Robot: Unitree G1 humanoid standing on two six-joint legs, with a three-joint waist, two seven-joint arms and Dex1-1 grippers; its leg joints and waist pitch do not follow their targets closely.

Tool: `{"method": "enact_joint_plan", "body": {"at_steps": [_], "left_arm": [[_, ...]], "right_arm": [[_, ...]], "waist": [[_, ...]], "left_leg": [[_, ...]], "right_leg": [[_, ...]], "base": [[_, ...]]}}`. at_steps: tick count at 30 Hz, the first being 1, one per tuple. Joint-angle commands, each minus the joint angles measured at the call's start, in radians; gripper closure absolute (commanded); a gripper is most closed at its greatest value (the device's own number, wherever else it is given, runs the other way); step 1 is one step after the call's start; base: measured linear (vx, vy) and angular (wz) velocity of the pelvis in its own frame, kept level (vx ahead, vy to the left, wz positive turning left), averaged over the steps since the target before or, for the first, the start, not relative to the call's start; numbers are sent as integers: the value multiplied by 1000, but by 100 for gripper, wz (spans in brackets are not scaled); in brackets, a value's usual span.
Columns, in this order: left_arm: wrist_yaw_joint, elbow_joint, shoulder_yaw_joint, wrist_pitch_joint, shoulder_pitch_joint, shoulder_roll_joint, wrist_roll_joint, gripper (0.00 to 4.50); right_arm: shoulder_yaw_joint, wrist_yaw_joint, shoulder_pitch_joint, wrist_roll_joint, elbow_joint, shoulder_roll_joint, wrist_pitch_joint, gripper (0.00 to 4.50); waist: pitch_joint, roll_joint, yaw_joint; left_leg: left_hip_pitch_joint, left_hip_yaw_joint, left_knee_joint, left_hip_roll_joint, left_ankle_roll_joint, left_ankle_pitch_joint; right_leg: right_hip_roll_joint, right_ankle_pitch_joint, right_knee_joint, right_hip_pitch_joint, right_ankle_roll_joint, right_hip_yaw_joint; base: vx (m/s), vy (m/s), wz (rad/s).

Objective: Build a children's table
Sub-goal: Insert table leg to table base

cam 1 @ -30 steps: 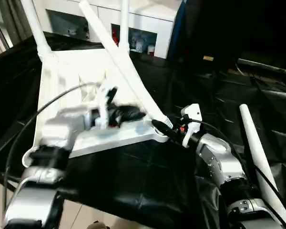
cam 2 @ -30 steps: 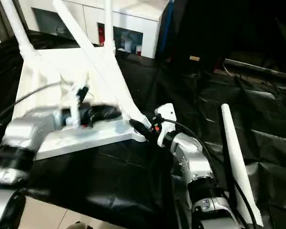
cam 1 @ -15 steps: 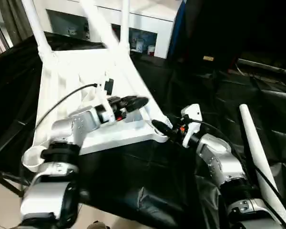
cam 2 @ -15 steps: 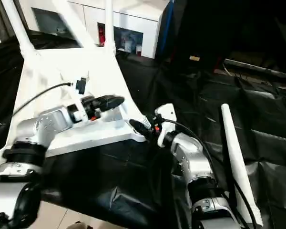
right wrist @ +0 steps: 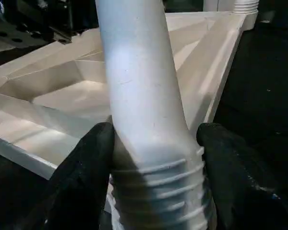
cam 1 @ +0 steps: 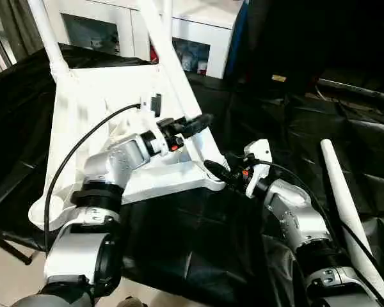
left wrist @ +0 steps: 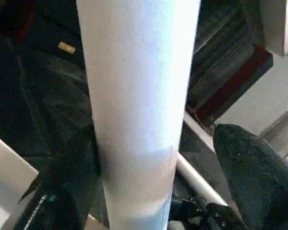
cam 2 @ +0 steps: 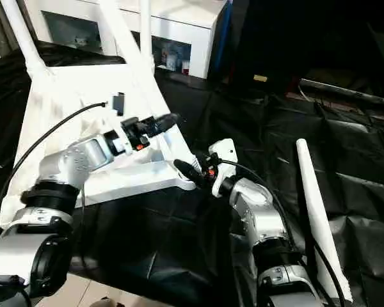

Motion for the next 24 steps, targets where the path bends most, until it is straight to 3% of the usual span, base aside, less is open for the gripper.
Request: {"method": "enact_joint_plan", "body": {"at_steps": [1,9,12,14,17,19,21,24], "left_arm": [[11,0,-14,-16,-26,-12,12,103],[14,-8,-2,-37,-40,-12,0,183],[10,-3,3,-46,-48,-10,-4,189],[13,-16,1,-48,-54,-11,-7,228],[10,-27,-6,-43,-57,-12,-7,228],[11,-31,-6,-41,-58,-13,-8,245],[9,-35,-8,-40,-60,-13,-8,256],[-5,-43,-14,-35,-63,-11,-9,259]], "right_arm": [[26,9,9,-18,-7,3,13,202],[25,15,6,-16,-11,-2,11,203],[24,16,4,-17,-10,-4,8,203],[21,15,6,-14,-21,-4,1,203],[8,31,9,13,-40,-3,14,135],[-1,39,10,28,-56,-6,23,132],[-12,45,11,47,-81,-12,44,96],[-48,62,2,107,-167,-55,142,87]], "waist": [[-71,14,8],[-70,12,8],[-70,15,9],[-70,13,8],[-70,12,9],[-72,17,11],[-73,15,13],[-73,15,19]], "left_leg": [[4,-19,-58,27,36,-164],[5,-18,-58,28,37,-166],[6,-18,-58,28,36,-168],[5,-18,-58,27,36,-169],[4,-18,-58,27,40,-167],[6,-18,-56,28,43,-152],[5,-18,-56,30,51,-137],[6,-18,-56,29,59,-124]], "right_leg": [[-85,-121,-80,63,-218,54],[-86,-139,-82,62,-216,54],[-87,-139,-82,61,-216,54],[-86,-139,-82,62,-216,54],[-86,-138,-82,63,-213,54],[-87,-111,-78,62,-220,55],[-85,-68,-73,64,-234,54],[-84,-48,-72,66,-232,54]], "base": [[0,0,0],[0,0,0],[0,0,0],[0,0,0],[0,0,0],[0,0,0],[0,0,0],[0,0,0]]}}
